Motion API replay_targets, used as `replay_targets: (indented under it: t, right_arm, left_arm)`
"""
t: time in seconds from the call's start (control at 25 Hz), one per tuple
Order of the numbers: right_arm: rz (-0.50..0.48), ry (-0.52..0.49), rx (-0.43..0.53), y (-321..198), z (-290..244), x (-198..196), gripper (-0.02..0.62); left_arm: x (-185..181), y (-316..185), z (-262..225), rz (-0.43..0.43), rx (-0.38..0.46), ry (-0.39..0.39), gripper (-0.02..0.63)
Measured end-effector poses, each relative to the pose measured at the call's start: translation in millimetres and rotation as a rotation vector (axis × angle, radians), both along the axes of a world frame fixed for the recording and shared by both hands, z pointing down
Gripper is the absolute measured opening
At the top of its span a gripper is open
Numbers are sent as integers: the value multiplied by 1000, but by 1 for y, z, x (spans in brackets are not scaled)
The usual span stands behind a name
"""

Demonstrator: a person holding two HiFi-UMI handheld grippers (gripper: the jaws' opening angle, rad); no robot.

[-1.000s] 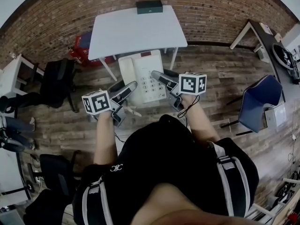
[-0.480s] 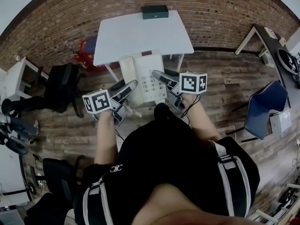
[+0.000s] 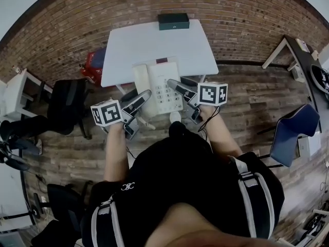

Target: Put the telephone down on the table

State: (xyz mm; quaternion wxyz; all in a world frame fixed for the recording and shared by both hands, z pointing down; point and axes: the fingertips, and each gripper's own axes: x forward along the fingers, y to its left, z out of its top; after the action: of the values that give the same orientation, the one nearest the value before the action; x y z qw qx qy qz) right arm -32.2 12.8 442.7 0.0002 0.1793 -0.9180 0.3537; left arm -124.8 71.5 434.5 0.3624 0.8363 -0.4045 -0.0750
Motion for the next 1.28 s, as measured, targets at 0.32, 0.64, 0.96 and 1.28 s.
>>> replay_targets:
  t: [0.32,0.64,0.96,1.28]
  right_arm:
    - [13,1,-50,-99,16,-11,217]
    - [5,18,-96,-201,20,-29,217]
    - [8,26,-138,-308,29,-37,216]
    - [1,51,-167,-390,40,-61,217]
  left_arm:
    - [-12,-100,13,7,-45,3,354]
    - [-29,-203,16,7,-98,17,353]
    - [-38,-310,23,1,-139,30,353]
    - [-61,-391,35,-17,-180,44,350]
